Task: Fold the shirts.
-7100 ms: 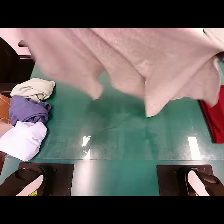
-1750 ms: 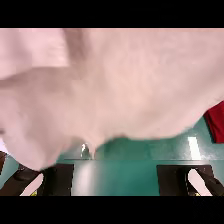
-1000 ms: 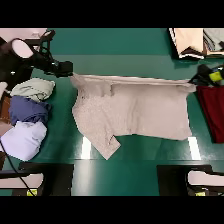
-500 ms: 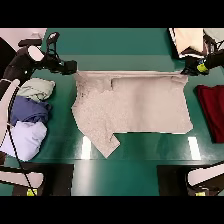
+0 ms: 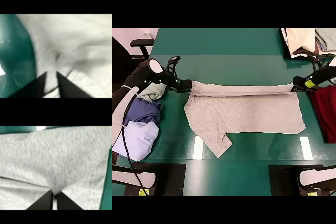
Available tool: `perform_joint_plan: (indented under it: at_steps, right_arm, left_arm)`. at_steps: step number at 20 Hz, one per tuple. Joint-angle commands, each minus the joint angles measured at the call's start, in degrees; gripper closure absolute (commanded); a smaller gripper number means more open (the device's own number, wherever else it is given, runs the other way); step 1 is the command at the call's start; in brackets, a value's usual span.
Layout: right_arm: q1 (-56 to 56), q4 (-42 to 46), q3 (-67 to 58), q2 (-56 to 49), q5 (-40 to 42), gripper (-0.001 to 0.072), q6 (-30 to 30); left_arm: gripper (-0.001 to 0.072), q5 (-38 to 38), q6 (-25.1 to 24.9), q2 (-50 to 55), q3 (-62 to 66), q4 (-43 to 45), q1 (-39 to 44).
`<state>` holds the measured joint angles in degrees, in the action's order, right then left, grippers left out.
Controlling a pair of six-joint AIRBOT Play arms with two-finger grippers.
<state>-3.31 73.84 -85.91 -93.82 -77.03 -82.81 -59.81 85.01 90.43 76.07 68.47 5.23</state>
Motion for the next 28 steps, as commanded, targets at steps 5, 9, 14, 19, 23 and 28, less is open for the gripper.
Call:
perform_joint_plan:
  at_steps: [5,9,14,19,23,28]
  right_arm:
    - [-1.9,-0.8,3.4,5.6,-4.2,0.0354,0.0]
    - [-3.8,-0.9,12.0,17.7,-4.0,0.0354,0.0]
    - [-3.7,-3.9,21.5,28.2,-1.0,0.0354,0.0]
    - [-3.7,-9.9,25.1,31.0,1.3,0.0354,0.0]
    - [-3.7,-9.9,25.1,31.0,0.5,0.0354,0.0]
    - [-3.7,-9.7,25.1,31.4,-0.1,0.0355,0.0]
  left_arm:
    - [0.0207,-7.3,0.1,-4.2,-2.3,-2.5,0.1]
    - [0.0207,-7.0,1.3,-16.2,-18.9,-3.2,0.2]
    - [0.0207,-1.5,1.9,-29.4,-40.3,-12.3,0.2]
    - [0.0207,4.1,-2.5,-30.2,-46.3,-21.0,4.9]
    - [0.0208,10.5,0.1,-29.4,-46.4,-20.8,12.4]
    - [0.0210,12.0,1.6,-27.2,-45.9,-22.0,16.0]
